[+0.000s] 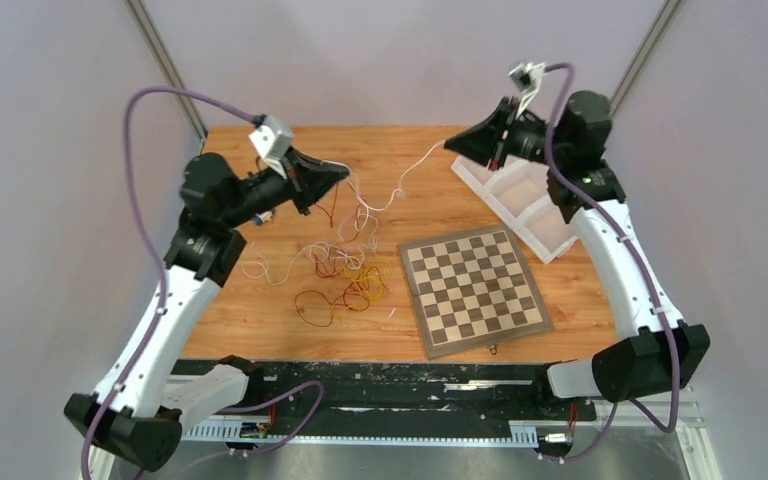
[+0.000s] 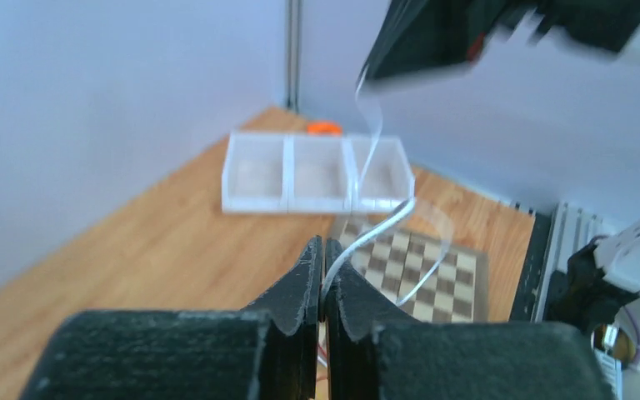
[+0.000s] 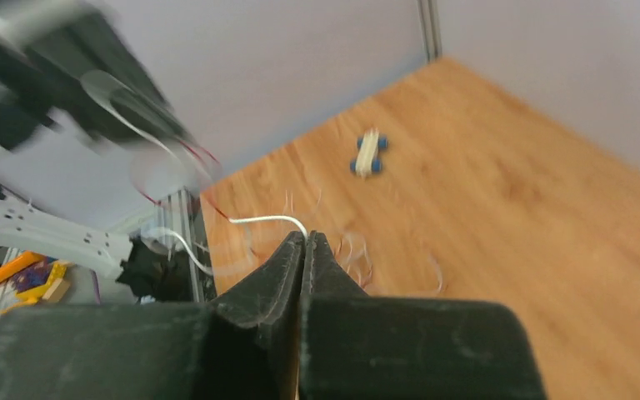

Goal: Untangle the cables

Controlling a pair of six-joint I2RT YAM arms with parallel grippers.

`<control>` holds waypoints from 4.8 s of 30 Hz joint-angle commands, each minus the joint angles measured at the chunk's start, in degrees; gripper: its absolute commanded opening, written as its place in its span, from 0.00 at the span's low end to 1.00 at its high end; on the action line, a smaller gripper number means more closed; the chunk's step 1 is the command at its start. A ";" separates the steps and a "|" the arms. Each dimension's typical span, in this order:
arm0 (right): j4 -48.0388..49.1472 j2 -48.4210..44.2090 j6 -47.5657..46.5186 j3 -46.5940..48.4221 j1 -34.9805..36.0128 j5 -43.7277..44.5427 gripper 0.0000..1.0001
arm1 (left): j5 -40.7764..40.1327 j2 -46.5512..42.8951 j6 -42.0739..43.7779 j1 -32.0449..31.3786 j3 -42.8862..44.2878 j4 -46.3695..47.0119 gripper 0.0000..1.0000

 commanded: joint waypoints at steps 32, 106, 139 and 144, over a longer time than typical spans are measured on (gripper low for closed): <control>23.81 8.47 -16.41 -26.56 27.29 16.37 0.80 | 3.32 2.75 -31.48 9.35 12.57 -3.60 0.02; 9.30 13.04 -31.18 -24.18 30.02 12.65 0.00 | 3.92 21.37 8.40 16.71 -10.06 -9.19 0.64; -5.16 14.00 -40.72 -34.09 28.96 13.39 0.00 | 2.21 51.25 56.82 12.60 20.60 -46.17 0.75; -5.67 14.01 -40.46 -34.25 28.83 13.98 0.00 | -2.54 52.89 57.68 11.04 20.10 -44.68 0.67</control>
